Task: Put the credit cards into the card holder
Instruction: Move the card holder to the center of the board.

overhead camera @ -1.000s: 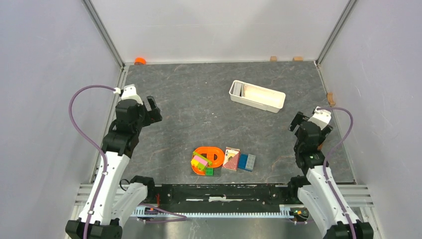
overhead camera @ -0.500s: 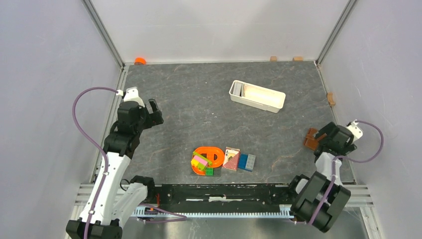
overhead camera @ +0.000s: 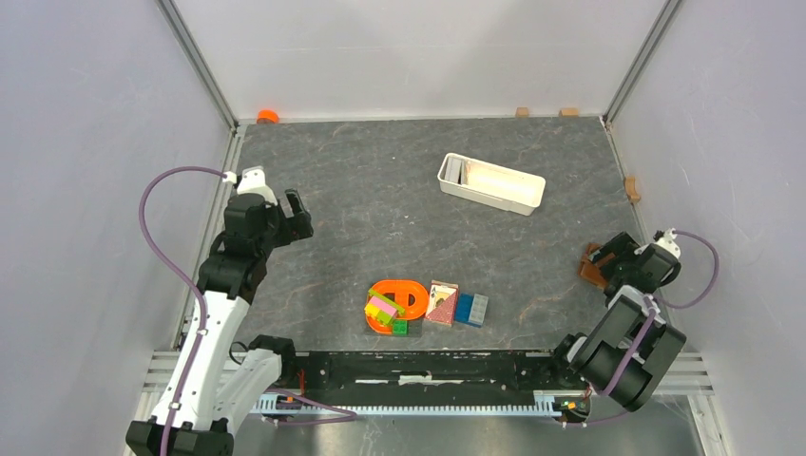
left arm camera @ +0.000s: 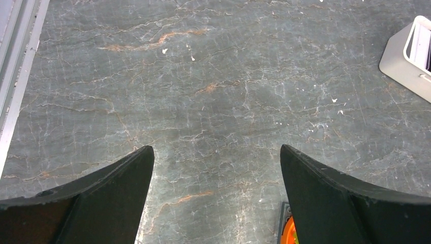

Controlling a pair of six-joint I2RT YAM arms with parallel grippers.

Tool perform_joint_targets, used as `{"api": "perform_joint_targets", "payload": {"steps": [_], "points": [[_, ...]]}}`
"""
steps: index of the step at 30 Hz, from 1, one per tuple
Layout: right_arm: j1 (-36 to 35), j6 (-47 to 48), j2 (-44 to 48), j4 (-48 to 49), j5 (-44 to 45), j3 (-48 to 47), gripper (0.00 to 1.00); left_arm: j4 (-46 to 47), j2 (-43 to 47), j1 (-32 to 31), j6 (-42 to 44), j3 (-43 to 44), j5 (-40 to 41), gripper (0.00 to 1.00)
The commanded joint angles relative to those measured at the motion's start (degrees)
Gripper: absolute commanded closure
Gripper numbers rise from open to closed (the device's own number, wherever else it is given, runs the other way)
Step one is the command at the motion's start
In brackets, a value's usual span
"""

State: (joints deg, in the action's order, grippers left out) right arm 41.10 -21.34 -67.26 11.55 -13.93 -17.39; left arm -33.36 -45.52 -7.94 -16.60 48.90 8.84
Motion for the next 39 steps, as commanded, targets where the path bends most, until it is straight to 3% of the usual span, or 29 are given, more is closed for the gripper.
{"api": "perform_joint_targets", "payload": {"steps": [1, 3, 8, 12, 18, 23, 29, 33, 39], "points": [[-2.5, 0.3, -3.4, 1.2, -5.2, 0.1, 0.17, 0.8, 0.3, 0.2, 0.6, -0.1, -0.6, 0.00], [-4.2, 0.9, -4.7, 0.6, -4.9, -0.3, 0.29, 0.8, 0.0, 0.2, 0.6, -0.1, -0.7, 0.00], [-6.5, 1.6, -5.4, -0.2, -4.1, -0.6, 0.75, 1.1, -0.1, 0.1, 0.5, -0.4, -2.4, 0.00], [-10.7, 2.8, -4.2, -2.1, -2.0, -1.0, 1.00, 1.4, 0.0, 0.1, 0.9, -0.7, -4.8, 0.00], [-20.0, 3.0, -2.4, -4.5, -1.2, -0.4, 1.00, 2.7, 1.0, -0.4, 1.1, -2.0, -11.9, 0.00], [-27.7, -0.2, 1.1, -4.9, -1.9, 2.5, 1.00, 5.6, 1.0, -2.5, -5.6, -3.7, -20.9, 0.00], [-40.5, -7.5, 5.7, -2.9, 0.8, 5.2, 1.00, 20.4, 0.4, -16.2, -19.5, -11.2, -19.2, 0.02], [-49.6, -12.1, 5.0, 0.3, 5.3, 4.8, 1.00, 35.7, -9.1, -26.1, -25.3, -13.2, -19.0, 0.00], [-58.4, -17.7, -0.8, 7.2, 9.3, 4.0, 1.00, 48.6, -26.4, -30.9, -27.4, -8.6, -24.1, 0.00]]}}
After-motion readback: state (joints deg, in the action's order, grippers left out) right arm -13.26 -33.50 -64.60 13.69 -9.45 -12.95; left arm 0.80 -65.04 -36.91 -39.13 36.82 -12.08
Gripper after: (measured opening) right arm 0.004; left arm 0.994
